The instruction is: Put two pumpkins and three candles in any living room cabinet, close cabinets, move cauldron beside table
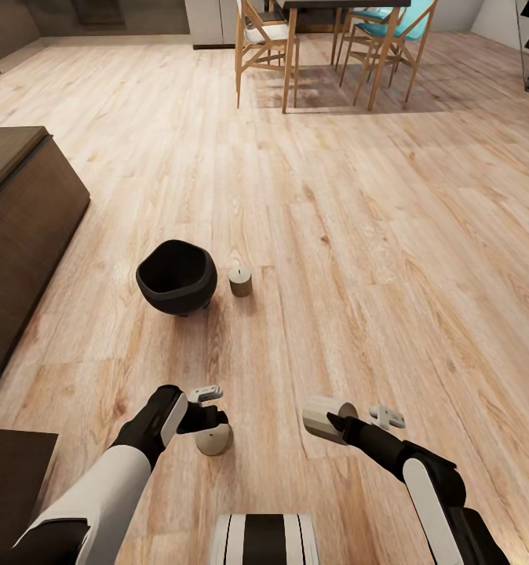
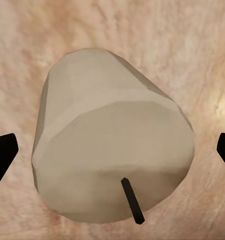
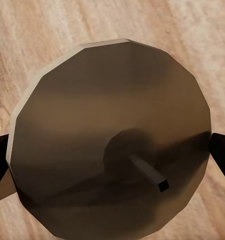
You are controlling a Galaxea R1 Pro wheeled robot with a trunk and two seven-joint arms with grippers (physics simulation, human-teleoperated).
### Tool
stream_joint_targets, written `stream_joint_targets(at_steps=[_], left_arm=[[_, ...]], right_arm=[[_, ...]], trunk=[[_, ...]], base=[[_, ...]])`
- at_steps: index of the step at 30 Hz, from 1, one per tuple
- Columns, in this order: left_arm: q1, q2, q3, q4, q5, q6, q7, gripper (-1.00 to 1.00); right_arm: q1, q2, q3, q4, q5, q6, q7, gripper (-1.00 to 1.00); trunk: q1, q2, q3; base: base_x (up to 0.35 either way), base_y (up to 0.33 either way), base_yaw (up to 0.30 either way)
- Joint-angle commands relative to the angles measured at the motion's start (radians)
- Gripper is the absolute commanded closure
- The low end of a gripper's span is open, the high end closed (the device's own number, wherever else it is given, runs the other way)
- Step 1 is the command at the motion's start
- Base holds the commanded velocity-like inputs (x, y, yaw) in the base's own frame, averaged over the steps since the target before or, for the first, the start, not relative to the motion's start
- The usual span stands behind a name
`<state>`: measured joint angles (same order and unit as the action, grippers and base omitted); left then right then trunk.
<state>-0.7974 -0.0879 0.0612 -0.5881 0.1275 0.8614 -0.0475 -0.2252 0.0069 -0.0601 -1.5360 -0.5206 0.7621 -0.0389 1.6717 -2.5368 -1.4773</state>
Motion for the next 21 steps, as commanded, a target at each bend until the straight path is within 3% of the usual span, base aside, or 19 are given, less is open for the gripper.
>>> stream_joint_targets(at_steps=[1, 21], left_arm=[[0.000, -0.001, 0.006, -0.001, 0.000, 0.005, -0.002, -1.00], [0.000, -0.003, 0.006, -0.001, 0.000, 0.007, -0.003, -1.00]], right_arm=[[0.000, 0.001, -0.002, -0.001, -0.009, 0.005, -0.004, 1.00], [-0.001, 0.001, -0.001, -0.001, -0.009, 0.005, -0.004, 1.00]], trunk=[[0.000, 0.000, -0.001], [0.001, -0.001, -0.012]], base=[[0.000, 0.000, 0.000], [0.000, 0.000, 0.000]])
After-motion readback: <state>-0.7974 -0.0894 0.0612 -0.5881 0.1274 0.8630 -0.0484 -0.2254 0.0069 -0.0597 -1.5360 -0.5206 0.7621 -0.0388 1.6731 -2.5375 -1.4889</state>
